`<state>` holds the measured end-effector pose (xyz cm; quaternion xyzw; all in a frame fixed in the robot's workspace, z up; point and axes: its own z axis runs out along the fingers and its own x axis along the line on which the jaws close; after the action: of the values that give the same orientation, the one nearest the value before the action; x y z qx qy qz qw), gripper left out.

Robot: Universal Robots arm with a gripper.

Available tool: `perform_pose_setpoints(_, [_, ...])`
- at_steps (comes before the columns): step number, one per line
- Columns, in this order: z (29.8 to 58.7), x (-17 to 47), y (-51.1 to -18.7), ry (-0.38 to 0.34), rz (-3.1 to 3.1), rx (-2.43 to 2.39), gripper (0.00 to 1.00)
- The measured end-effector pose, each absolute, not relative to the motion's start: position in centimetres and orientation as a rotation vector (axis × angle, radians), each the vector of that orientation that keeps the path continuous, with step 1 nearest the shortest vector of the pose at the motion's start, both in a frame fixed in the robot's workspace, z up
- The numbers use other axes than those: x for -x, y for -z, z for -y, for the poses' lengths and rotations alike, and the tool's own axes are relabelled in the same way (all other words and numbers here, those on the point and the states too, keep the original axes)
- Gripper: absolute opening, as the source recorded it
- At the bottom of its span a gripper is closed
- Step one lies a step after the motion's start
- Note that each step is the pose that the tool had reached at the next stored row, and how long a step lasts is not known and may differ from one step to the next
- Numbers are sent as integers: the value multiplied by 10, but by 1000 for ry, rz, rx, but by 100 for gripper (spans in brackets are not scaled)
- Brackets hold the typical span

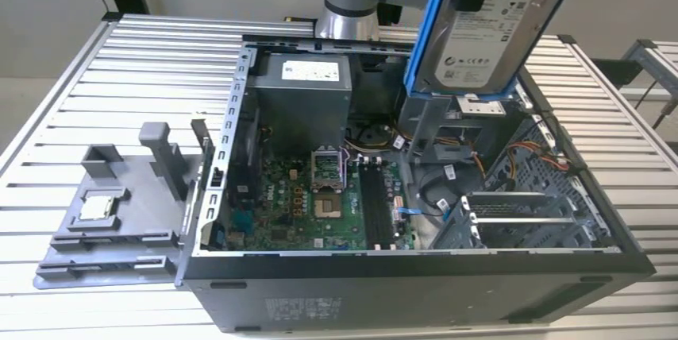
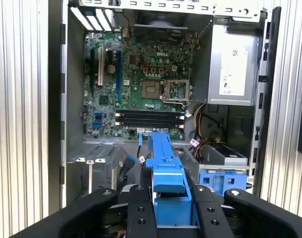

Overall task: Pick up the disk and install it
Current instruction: 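Pick up the disk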

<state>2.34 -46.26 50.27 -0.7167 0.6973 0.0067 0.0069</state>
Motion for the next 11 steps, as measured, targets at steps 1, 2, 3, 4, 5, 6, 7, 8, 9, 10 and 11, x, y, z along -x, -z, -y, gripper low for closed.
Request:
perform_pose_setpoints(1, [465, -24, -503, -21, -2181, 2242, 0])
perform_pose_setpoints(2, [467, -25, -503, -21, -2181, 2242, 0])
perform_pose_setpoints(3, [469, -26, -503, -21, -2181, 2242, 0])
perform_pose_setpoints(4, [471, -27, -503, -21, -2181, 2241, 0])
perform_pose_setpoints(5, [473, -28, -503, -21, -2181, 2241, 0])
perform_pose_setpoints(6, [475, -29, -503, -21, -2181, 2241, 0])
perform_pose_setpoints(7, [478, -30, -503, -21, -2182, 2241, 0])
perform_pose_setpoints(8, [480, -30, -503, -21, -2182, 2241, 0])
perform_pose_setpoints(9, [481, -31, -502, -21, -2182, 2241, 0])
perform_pose_setpoints(10, [483, -32, -502, -21, -2182, 2241, 0])
perform_pose_setpoints(11, [484, -32, -502, -21, -2182, 2241, 0])
